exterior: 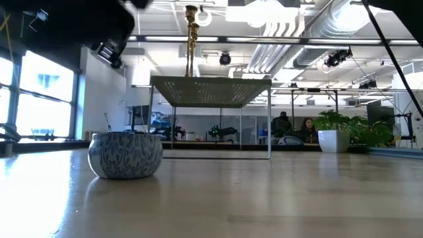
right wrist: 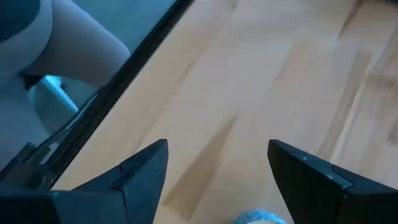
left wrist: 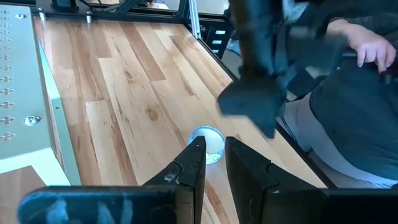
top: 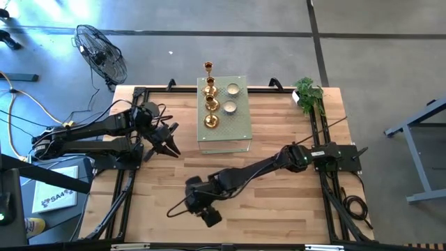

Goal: Pick & Place candle stick holders
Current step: Put the blue scented candle on the shelf aligned with the blue scented candles

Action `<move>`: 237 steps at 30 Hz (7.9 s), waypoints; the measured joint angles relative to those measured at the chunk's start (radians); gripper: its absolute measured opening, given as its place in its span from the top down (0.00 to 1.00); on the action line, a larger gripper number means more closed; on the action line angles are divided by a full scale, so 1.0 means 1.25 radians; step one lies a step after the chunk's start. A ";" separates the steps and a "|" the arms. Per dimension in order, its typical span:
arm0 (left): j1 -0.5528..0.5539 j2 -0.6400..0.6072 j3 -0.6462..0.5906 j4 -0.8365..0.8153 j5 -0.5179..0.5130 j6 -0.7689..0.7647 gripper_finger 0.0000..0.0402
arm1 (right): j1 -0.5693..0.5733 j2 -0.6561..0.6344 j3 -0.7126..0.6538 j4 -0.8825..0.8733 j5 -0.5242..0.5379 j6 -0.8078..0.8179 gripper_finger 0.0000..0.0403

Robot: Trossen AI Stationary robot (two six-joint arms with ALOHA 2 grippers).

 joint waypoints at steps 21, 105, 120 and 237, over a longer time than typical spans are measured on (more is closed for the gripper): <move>0.000 0.000 0.000 -0.021 -0.007 -0.020 0.85 | 0.037 -0.019 -0.003 0.038 0.129 -0.089 0.17; 0.000 0.000 -0.003 -0.056 -0.096 -0.098 0.85 | -0.015 0.003 -0.082 -0.135 0.163 0.249 0.02; 0.000 0.000 -0.003 -0.056 -0.096 -0.100 0.85 | -0.026 0.047 -0.082 -0.133 0.153 0.263 0.04; -0.283 0.050 -0.003 0.237 -0.042 0.007 0.85 | -0.367 -0.317 -0.120 -0.561 0.271 0.315 0.29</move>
